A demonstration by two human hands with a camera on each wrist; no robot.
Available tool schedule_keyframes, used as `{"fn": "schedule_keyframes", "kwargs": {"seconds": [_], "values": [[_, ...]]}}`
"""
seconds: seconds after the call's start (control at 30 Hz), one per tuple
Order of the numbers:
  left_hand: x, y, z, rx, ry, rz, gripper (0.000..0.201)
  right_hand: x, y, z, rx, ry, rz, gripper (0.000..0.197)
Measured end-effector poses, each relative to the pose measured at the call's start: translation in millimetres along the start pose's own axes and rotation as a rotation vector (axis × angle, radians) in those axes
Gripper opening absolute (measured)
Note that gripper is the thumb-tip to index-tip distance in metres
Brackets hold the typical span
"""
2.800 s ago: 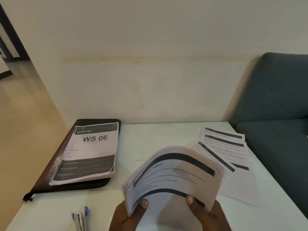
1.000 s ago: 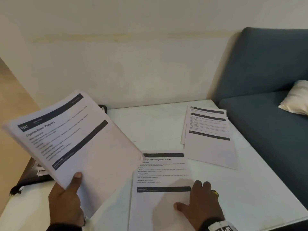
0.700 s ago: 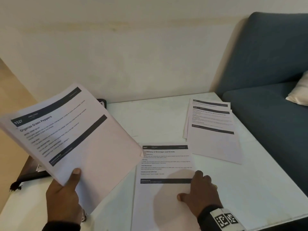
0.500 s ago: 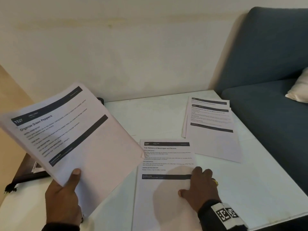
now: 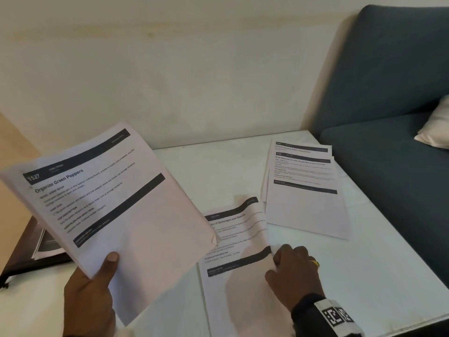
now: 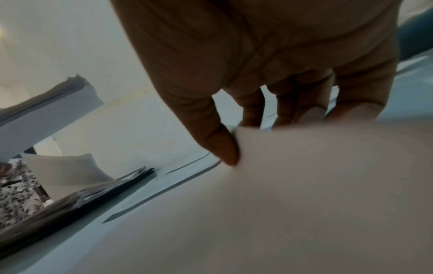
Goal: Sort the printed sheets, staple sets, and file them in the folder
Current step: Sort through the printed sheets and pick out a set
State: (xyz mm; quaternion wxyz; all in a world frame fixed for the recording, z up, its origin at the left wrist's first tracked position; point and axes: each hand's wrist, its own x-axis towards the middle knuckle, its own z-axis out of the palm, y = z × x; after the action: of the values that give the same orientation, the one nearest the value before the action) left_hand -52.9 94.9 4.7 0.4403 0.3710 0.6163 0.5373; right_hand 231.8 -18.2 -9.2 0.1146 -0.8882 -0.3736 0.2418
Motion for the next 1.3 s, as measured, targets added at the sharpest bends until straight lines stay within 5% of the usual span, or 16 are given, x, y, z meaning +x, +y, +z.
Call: {"fn": "schedule_keyframes", "kwargs": {"seconds": [0.1, 0.3, 0.5, 0.57, 0.8, 0.93, 1.07, 1.1, 1.2, 1.3], "values": [[-1, 1, 2, -0.008, 0.001, 0.0, 0.038, -2, -3, -8, 0.141, 0.034, -0.026, 0.017], [-1, -7, 4, 0.005, -0.033, -0.014, 0.039, 4, 2, -14, 0.338, -0.017, 0.058, 0.047], [-3, -4, 5, 0.003, -0.071, -0.035, 0.039, 16, 14, -14, 0.524, -0.009, 0.105, 0.026], [-2, -4, 4, -0.005, -0.064, -0.041, 0.04, 18, 19, -14, 0.422, 0.025, 0.062, 0.013], [-2, -2, 2, -0.042, -0.087, -0.026, 0.035, 15, 19, -19, 0.262, 0.166, 0.056, 0.016], [-13, 14, 7, -0.083, -0.107, -0.095, 0.009, 10, 15, -25, 0.188, 0.195, 0.039, 0.006], [-17, 17, 16, -0.267, -0.248, -0.17, 0.052, 4, 14, -40, -0.068, 0.231, 0.018, 0.026], [-17, 13, 19, -0.275, -0.263, -0.183, 0.051, 3, 13, -46, -0.123, 0.264, 0.008, 0.026], [-29, 10, 28, -0.216, -0.374, -0.187, 0.002, 8, 16, -48, -0.057, 0.324, -0.062, 0.026], [-30, 2, 31, -0.065, -0.532, -0.244, 0.017, 20, 23, -37, 0.376, 0.213, -0.142, 0.027]]}}
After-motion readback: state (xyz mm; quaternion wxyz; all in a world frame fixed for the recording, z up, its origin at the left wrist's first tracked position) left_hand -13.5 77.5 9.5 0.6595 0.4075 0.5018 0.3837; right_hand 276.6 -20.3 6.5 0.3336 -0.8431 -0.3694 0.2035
